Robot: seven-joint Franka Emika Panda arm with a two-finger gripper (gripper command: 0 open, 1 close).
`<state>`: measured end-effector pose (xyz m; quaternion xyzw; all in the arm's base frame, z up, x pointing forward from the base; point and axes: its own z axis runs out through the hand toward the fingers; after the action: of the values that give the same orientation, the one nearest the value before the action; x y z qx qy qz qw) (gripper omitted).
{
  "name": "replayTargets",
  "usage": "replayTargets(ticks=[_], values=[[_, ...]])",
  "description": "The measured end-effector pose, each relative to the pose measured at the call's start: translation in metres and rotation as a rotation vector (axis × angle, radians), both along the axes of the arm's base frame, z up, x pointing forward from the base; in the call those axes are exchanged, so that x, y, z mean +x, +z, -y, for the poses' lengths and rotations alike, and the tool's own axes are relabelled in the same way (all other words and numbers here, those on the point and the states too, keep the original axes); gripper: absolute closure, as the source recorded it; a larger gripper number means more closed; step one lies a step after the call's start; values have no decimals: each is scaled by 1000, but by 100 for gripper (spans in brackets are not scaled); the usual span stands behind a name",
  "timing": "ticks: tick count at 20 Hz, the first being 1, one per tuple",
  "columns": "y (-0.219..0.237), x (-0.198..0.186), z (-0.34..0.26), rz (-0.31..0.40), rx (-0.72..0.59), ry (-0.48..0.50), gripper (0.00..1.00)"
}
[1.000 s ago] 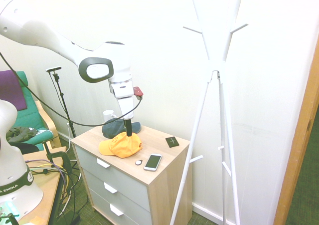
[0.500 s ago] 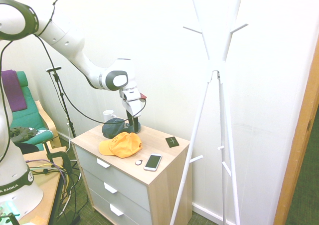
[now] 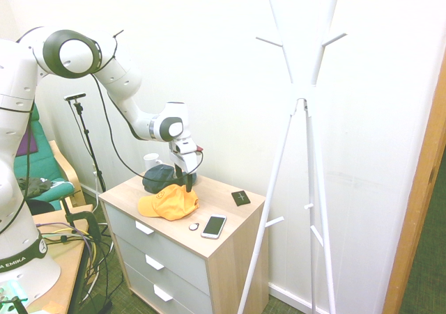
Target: Hang the cap
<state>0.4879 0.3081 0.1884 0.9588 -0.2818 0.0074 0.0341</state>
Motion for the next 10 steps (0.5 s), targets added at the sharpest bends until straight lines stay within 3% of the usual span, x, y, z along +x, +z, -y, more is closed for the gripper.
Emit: replayTargets(ticks=[4, 5, 10], values=[[-12, 1, -3, -55, 33, 10, 0], [-13, -1, -4, -63, 38, 19, 100], [-15, -3, -6, -70, 37, 31, 100]])
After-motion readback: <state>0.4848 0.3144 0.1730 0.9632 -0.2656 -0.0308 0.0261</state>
